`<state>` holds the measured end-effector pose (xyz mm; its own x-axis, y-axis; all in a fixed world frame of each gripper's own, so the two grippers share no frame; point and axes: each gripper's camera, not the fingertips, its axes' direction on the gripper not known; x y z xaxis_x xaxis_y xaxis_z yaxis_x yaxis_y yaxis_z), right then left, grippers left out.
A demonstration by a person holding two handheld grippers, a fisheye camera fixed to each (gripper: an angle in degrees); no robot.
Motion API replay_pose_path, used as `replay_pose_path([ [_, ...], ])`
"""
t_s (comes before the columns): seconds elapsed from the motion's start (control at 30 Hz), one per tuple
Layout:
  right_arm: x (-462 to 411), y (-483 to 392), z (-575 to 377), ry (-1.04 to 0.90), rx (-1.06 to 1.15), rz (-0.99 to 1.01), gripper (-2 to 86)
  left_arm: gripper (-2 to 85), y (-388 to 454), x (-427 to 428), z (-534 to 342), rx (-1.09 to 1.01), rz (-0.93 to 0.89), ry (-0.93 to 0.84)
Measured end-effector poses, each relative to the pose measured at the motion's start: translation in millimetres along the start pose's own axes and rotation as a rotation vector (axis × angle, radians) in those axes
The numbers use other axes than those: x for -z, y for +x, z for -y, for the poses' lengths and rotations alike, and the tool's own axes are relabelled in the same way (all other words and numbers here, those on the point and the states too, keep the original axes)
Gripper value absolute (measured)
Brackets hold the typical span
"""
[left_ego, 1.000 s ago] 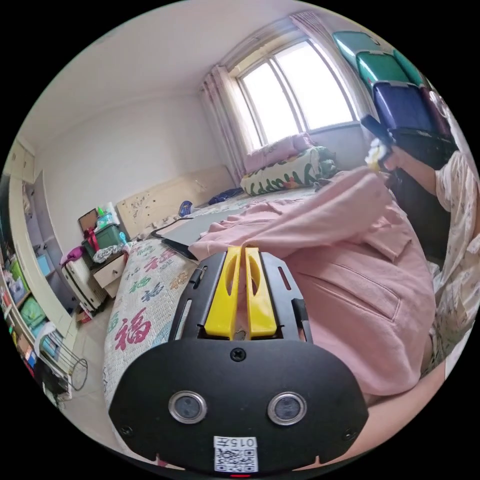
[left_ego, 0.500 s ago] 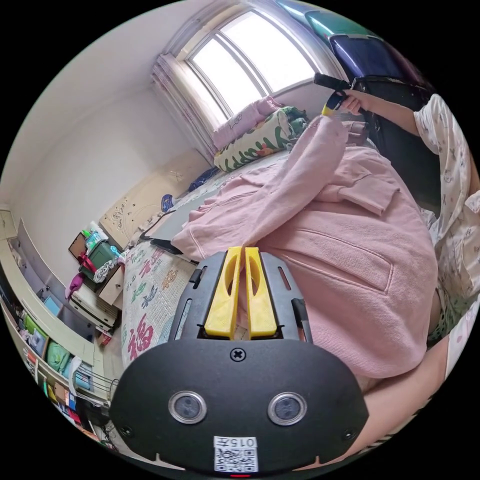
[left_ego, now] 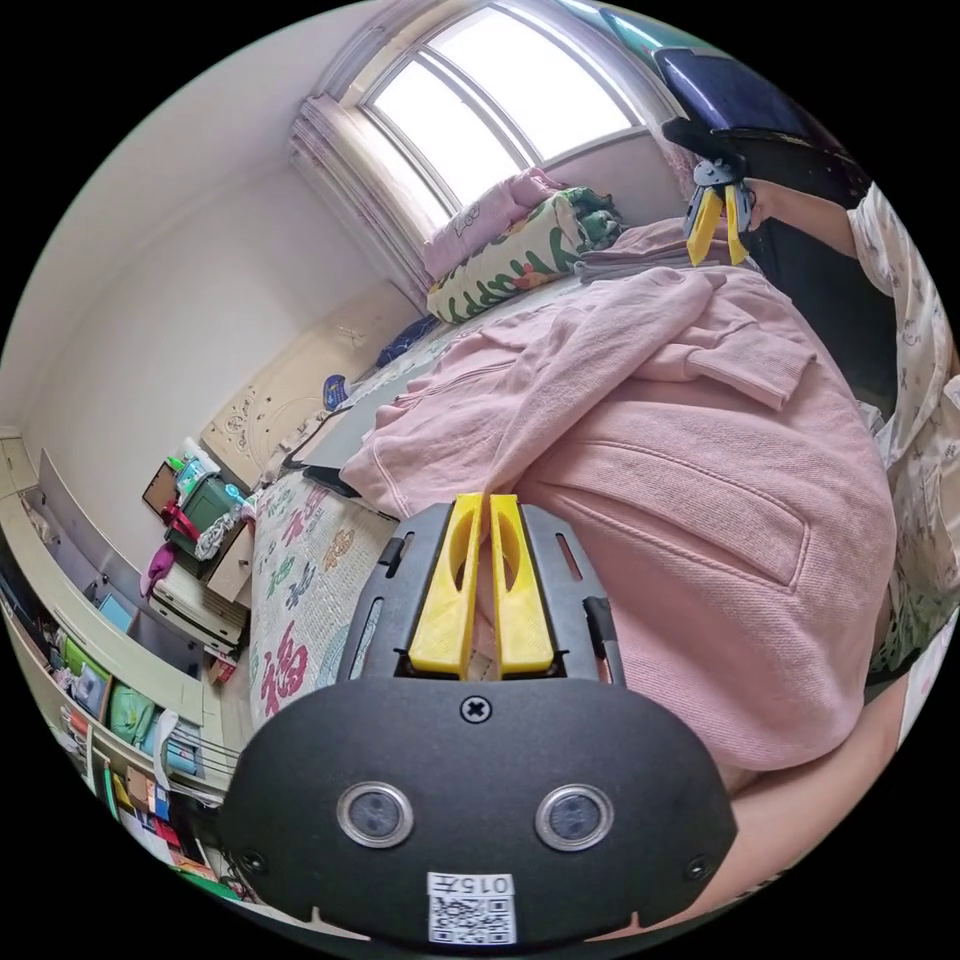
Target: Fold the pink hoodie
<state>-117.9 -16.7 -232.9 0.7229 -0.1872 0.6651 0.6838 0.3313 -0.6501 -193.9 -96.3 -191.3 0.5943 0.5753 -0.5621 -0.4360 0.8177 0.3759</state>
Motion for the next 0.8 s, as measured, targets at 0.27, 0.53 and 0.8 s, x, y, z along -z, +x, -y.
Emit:
replay_pose_path([
  [0.27, 76.6, -9.0, -4.3, -0.031, 0.036, 0.054, 0.4, 0.4, 6.8, 0.3, -11.8, 0.006, 0.024, 0.029],
  [0.53, 120.2, 9.6, 16.5, -0.130, 0.098, 0.235, 4.4, 1.4, 17.8, -2.2, -18.9, 0.005, 0.066, -0.024],
  [0.8, 176.3, 52.0, 197.5, 0.259, -0.020, 0.109, 11.0, 6.1, 16.0, -18.6, -29.6, 0.103, 0.199, -0.152],
])
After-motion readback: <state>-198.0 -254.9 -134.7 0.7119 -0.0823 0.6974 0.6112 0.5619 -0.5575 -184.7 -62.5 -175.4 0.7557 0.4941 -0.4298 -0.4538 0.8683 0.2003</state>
